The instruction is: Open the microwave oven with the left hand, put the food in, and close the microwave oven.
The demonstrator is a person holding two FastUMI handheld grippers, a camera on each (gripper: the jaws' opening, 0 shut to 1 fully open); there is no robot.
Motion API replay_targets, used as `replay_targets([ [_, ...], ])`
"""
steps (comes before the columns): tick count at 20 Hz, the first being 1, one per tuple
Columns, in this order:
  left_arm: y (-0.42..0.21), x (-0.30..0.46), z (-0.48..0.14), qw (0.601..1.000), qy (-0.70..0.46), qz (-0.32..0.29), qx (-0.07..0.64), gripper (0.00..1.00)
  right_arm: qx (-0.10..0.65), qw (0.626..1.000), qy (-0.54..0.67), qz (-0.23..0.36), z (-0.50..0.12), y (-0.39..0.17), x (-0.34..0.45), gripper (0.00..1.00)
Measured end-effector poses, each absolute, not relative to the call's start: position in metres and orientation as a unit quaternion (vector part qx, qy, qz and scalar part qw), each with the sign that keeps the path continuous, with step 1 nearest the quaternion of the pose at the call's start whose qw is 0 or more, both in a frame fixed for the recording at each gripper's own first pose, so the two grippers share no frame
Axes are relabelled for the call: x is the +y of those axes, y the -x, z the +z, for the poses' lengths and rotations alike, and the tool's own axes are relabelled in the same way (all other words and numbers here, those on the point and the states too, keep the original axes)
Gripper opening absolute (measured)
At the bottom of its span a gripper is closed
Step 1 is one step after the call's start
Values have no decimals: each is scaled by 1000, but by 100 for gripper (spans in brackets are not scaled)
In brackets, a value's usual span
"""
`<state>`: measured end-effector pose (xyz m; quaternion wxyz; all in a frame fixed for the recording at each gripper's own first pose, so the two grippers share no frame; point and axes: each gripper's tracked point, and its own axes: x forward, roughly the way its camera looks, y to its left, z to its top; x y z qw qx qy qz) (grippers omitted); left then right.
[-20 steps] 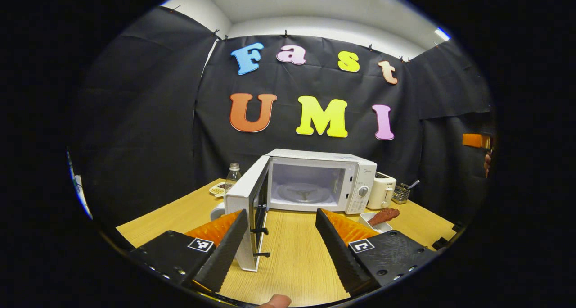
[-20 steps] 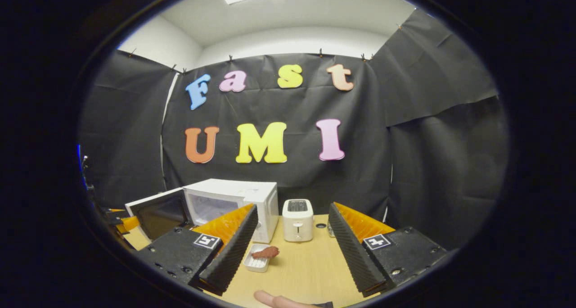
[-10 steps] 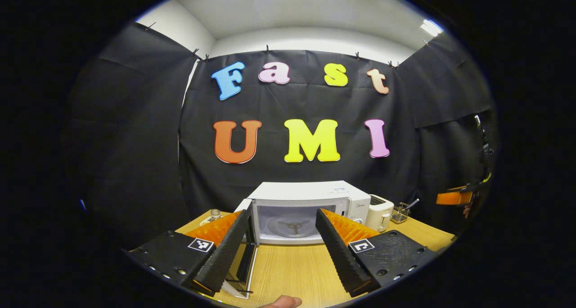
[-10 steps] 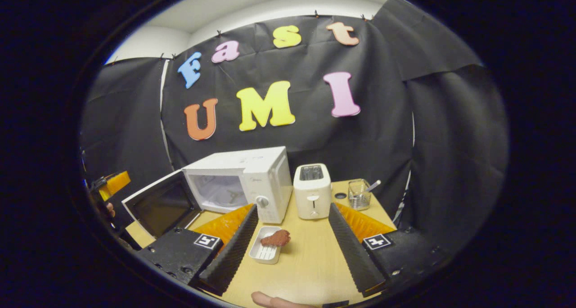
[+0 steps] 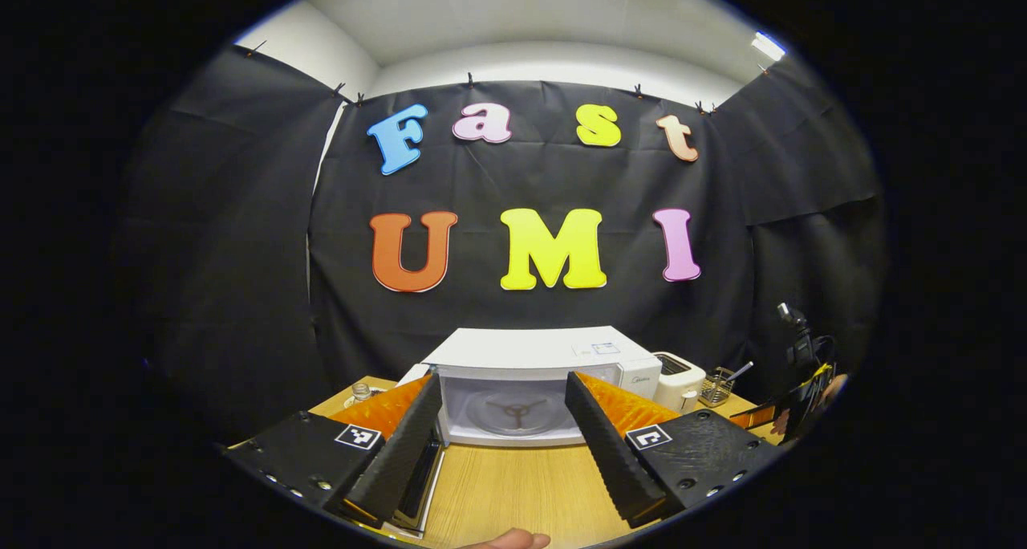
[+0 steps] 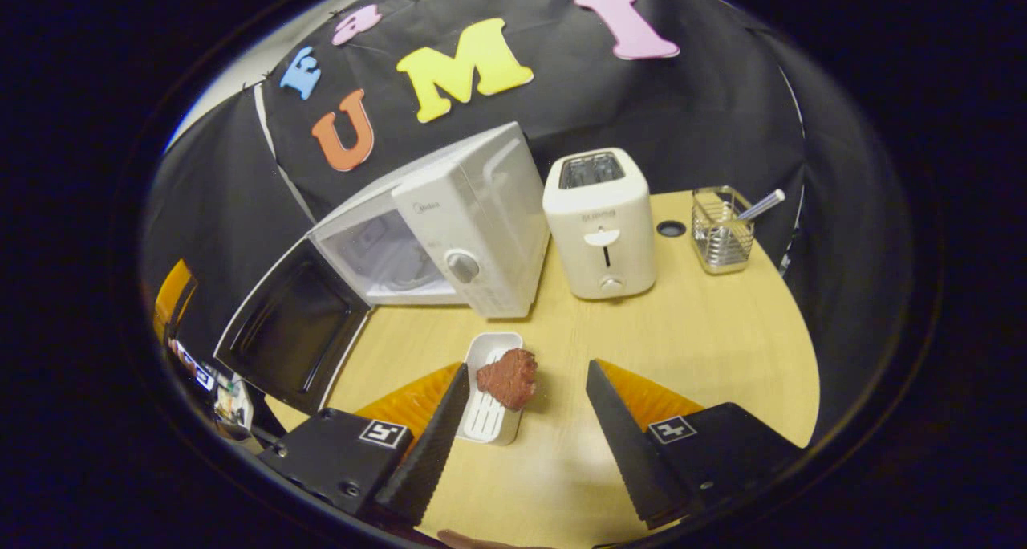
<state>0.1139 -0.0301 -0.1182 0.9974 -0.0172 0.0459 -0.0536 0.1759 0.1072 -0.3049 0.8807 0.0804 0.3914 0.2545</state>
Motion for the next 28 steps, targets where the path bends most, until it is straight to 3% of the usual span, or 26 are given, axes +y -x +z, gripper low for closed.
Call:
replay_targets([
  [2,-112,-25,-131,997,6,-49,57,95,411,868,-90,265,-320,-182,113,92],
  [3,-110,-19,-135,997,1,-41,60,95,419,861,-95,271,-325,-182,116,79],
  [4,-110,-15,-137,997,-4,-35,62,95,427,854,-105,277,-329,-183,120,87],
  [5,-109,-12,-139,997,-7,-30,65,95,434,846,-122,284,-332,-182,123,73],
  [6,-107,-11,-141,997,-4,-32,67,95,444,837,-139,288,-335,-182,127,83],
  [8,-99,-18,-142,996,6,-54,69,95,457,822,-168,296,-339,-182,133,78],
  [9,-96,-17,-141,996,9,-59,67,95,463,817,-174,297,-342,-181,134,63],
  [10,-94,-15,-140,996,9,-60,64,95,466,812,-181,300,-346,-182,137,68],
  [13,-86,-8,-134,997,2,-54,50,95,484,788,-197,327,-349,-177,142,14],
  [17,-76,-4,-124,998,2,-56,30,95,456,819,-153,311,-335,-168,132,11],
  [18,-74,-4,-123,998,3,-57,28,86,442,832,-135,307,-329,-166,129,11],
  [19,-73,-2,-123,998,5,-58,28,95,428,844,-118,301,-321,-164,127,11],
  [21,-70,-1,-125,998,9,-60,29,95,393,870,-81,287,-304,-158,122,11],
  [22,-69,1,-126,998,12,-60,30,86,378,882,-63,276,-296,-155,119,11],
  [23,-68,4,-126,998,16,-57,29,85,358,893,-43,268,-287,-151,118,11],
  [24,-66,9,-127,998,20,-53,29,95,339,903,-24,262,-277,-146,117,11],
  [28,-59,19,-132,997,50,-47,33,95,271,931,15,244,-238,-120,125,11],
])
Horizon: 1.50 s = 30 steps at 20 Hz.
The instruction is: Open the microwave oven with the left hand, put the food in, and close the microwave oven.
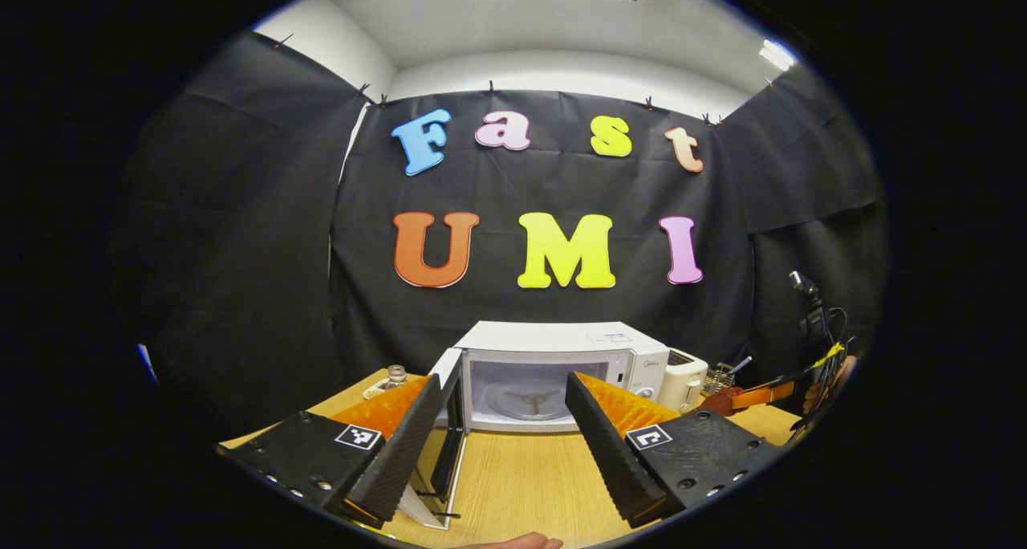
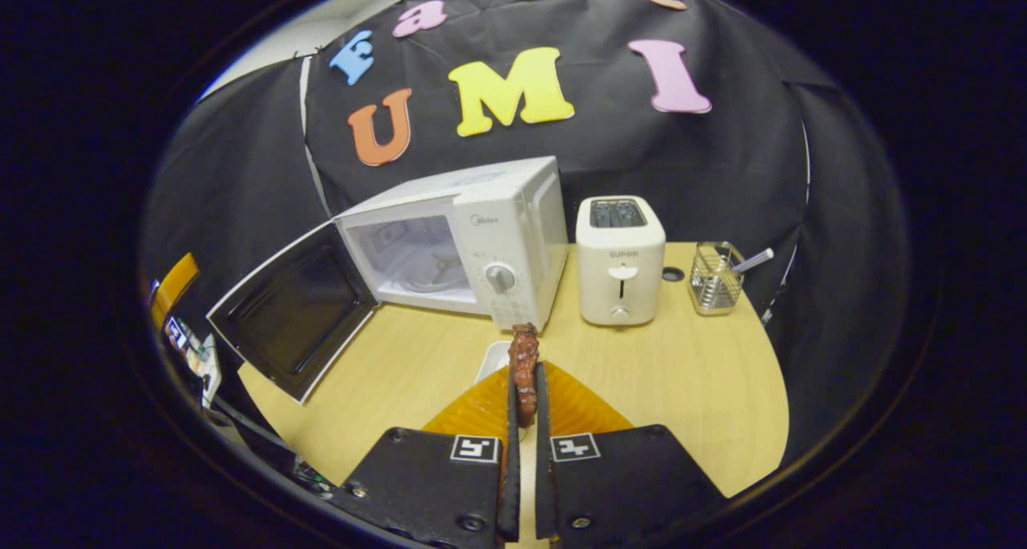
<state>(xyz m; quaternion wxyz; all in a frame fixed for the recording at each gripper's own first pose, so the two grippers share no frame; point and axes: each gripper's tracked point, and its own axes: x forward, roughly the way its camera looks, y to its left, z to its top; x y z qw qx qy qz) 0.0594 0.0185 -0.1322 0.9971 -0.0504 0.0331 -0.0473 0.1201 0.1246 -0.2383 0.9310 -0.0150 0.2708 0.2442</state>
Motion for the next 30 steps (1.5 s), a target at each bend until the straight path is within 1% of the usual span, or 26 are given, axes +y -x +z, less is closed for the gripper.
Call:
replay_targets([
  [1,-57,22,-133,997,57,-46,33,85,256,936,22,240,-231,-114,128,11],
  [2,-56,31,-131,997,60,-38,27,95,243,940,30,236,-223,-108,132,11],
  [5,-46,44,-133,997,60,-32,20,93,204,951,55,227,-211,-94,149,11],
  [9,-35,59,-132,998,53,-38,21,93,162,960,76,218,-204,-87,185,11],
  [14,-26,78,-128,999,37,-32,17,93,136,963,74,220,-211,-97,248,11],
  [17,-25,93,-125,999,25,-18,16,93,135,962,76,225,-222,-115,289,11],
  [18,-25,96,-125,1000,20,-15,16,81,139,961,73,228,-227,-122,304,11],
  [21,-25,107,-126,1000,9,-2,16,81,149,958,61,237,-239,-144,345,11],
  [25,-30,111,-138,1000,8,-3,25,81,168,956,40,237,-258,-180,393,11],
  [28,-35,119,-142,1000,1,6,31,81,189,950,2,247,-271,-205,430,11],
  [29,-37,122,-143,999,0,9,33,93,193,949,-14,250,-274,-214,439,11],
  [30,-39,126,-144,999,2,15,33,93,201,948,-37,245,-277,-224,446,11],
])
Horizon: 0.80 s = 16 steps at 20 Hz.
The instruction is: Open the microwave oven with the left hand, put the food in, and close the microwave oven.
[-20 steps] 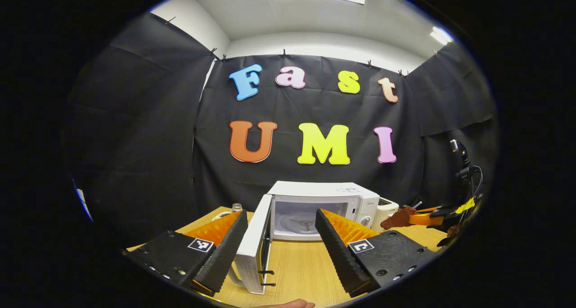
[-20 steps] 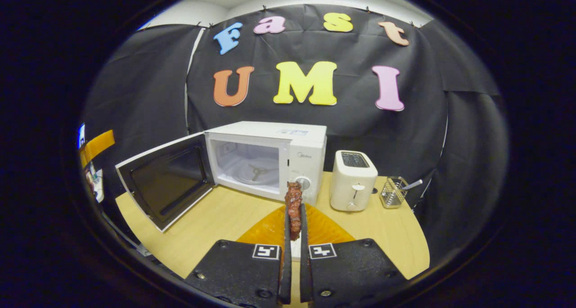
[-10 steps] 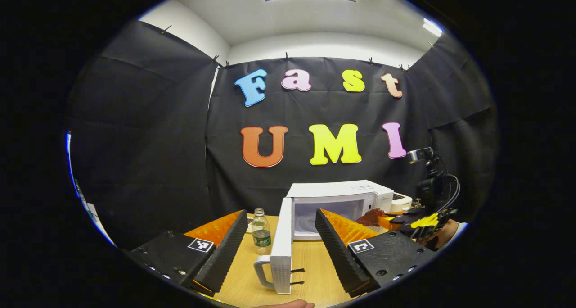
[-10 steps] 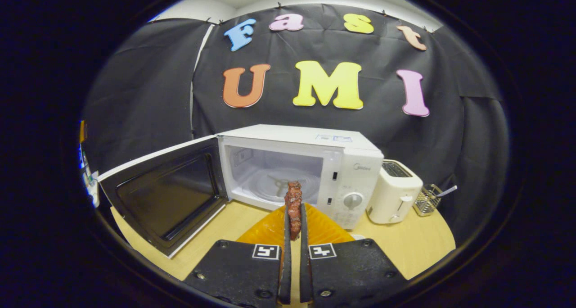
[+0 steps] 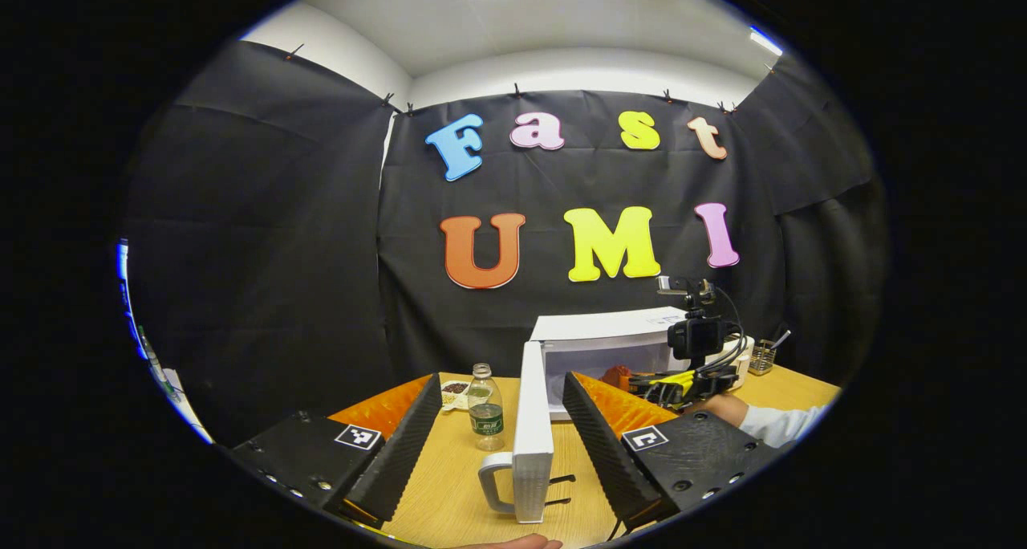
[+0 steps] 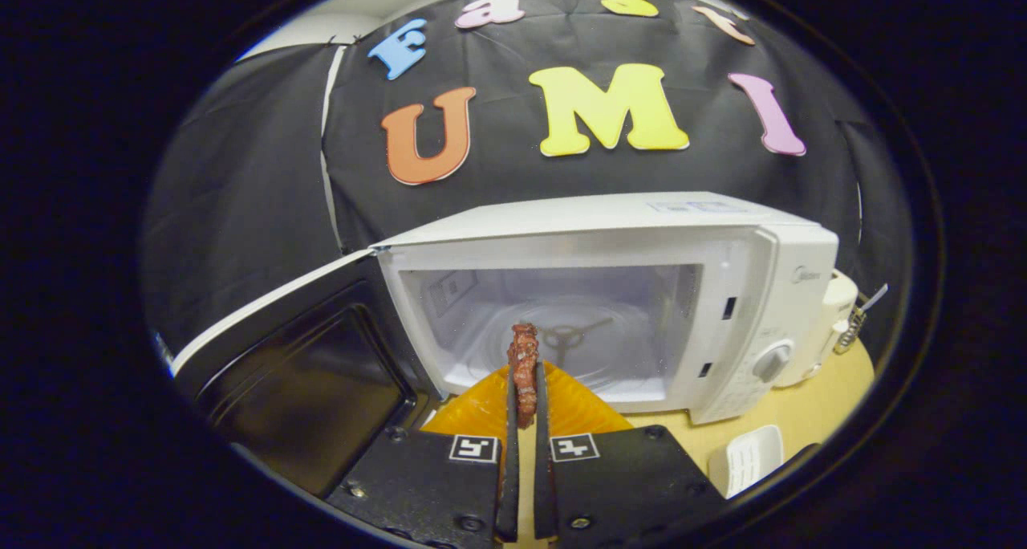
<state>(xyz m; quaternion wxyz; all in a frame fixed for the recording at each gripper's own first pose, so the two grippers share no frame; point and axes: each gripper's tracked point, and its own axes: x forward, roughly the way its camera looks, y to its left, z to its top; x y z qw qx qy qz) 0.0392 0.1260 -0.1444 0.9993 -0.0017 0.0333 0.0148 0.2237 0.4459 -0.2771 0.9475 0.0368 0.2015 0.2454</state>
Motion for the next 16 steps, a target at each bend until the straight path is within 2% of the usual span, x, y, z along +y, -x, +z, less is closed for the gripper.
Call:
replay_targets([
  [3,-41,129,-142,999,11,19,38,93,222,942,-124,220,-284,-256,458,11],
  [8,-42,136,-132,999,11,35,36,93,243,929,-246,132,-296,-311,460,12],
  [12,-41,118,-121,1000,7,18,24,93,258,920,-277,98,-323,-325,463,13],
  [16,-47,115,-121,999,-4,23,26,93,234,923,-288,99,-310,-335,466,16],
])
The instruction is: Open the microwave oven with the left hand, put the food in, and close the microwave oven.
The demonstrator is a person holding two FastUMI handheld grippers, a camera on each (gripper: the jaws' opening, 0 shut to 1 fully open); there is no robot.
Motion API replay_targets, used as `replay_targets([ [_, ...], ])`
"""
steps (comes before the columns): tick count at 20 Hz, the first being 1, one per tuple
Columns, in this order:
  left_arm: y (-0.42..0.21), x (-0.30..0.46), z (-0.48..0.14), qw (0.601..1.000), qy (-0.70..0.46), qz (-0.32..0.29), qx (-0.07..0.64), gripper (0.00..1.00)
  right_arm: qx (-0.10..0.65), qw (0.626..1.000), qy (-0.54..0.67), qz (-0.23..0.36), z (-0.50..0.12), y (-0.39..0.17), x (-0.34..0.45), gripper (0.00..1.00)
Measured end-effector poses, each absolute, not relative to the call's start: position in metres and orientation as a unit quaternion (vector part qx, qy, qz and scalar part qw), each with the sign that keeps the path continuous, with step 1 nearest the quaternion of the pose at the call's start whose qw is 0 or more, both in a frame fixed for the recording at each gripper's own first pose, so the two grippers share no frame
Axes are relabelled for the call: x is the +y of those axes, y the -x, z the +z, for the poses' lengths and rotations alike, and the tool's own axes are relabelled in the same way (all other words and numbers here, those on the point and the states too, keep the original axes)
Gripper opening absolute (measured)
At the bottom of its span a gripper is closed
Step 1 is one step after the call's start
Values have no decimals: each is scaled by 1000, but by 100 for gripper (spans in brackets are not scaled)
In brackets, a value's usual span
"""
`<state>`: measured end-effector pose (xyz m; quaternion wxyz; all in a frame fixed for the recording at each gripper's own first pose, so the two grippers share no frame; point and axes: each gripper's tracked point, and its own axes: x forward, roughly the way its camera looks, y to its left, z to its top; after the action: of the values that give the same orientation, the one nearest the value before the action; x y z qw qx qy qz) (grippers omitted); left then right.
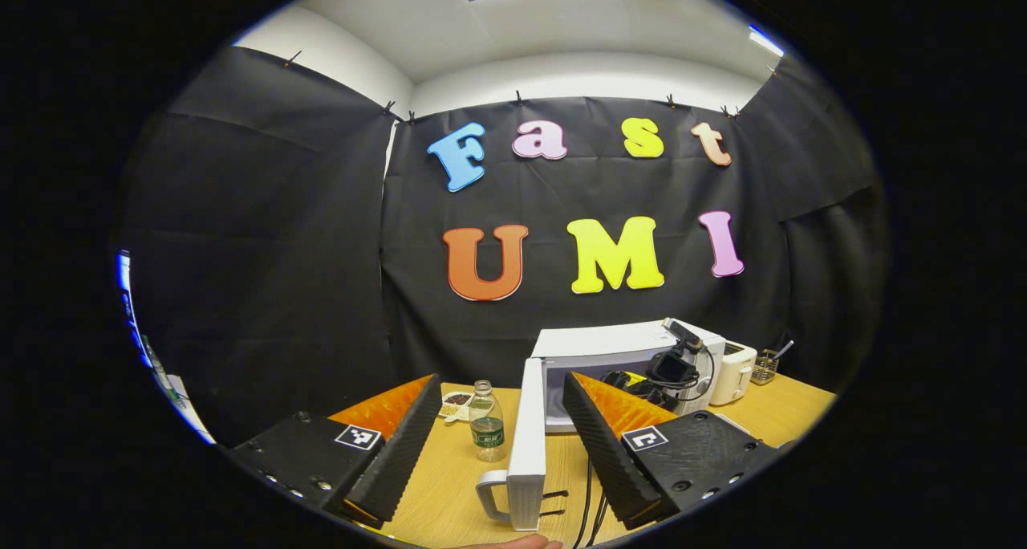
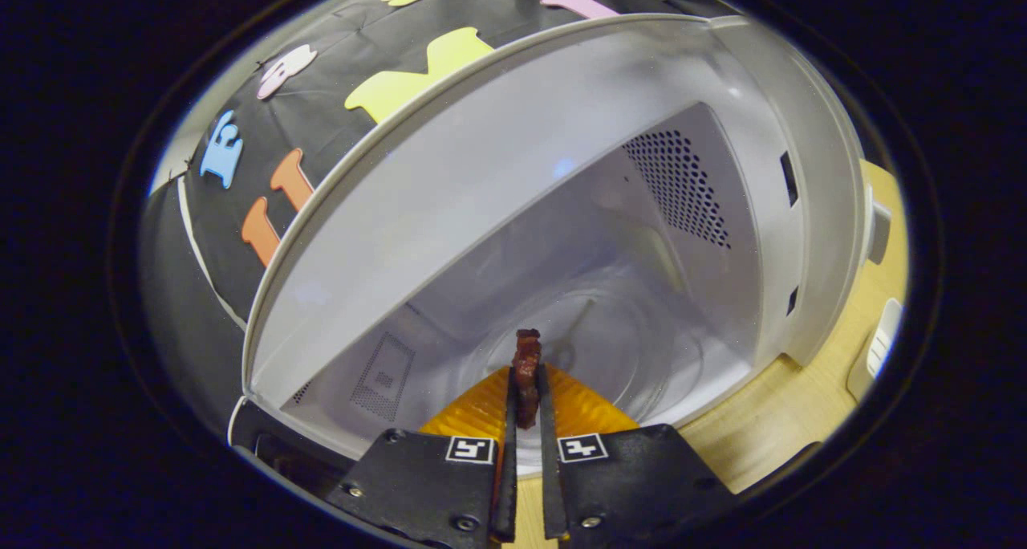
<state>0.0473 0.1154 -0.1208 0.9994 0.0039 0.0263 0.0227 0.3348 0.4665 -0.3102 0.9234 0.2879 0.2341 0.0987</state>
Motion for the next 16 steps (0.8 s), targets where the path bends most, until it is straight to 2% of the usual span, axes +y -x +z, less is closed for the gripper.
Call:
replay_targets([
  [1,-47,114,-122,999,-2,22,31,93,226,928,-281,92,-310,-336,467,2],
  [2,-46,112,-125,999,1,20,35,93,215,934,-272,93,-305,-338,467,34],
  [5,-44,115,-126,999,6,19,36,94,190,951,-227,85,-301,-329,456,100],
  [6,-43,118,-126,999,7,21,37,95,181,955,-221,83,-297,-327,450,100],
  [7,-42,119,-127,999,7,23,37,85,177,955,-222,86,-294,-323,447,100],
  [16,-32,135,-139,998,-11,35,41,85,153,950,-248,111,-262,-269,413,100],
])
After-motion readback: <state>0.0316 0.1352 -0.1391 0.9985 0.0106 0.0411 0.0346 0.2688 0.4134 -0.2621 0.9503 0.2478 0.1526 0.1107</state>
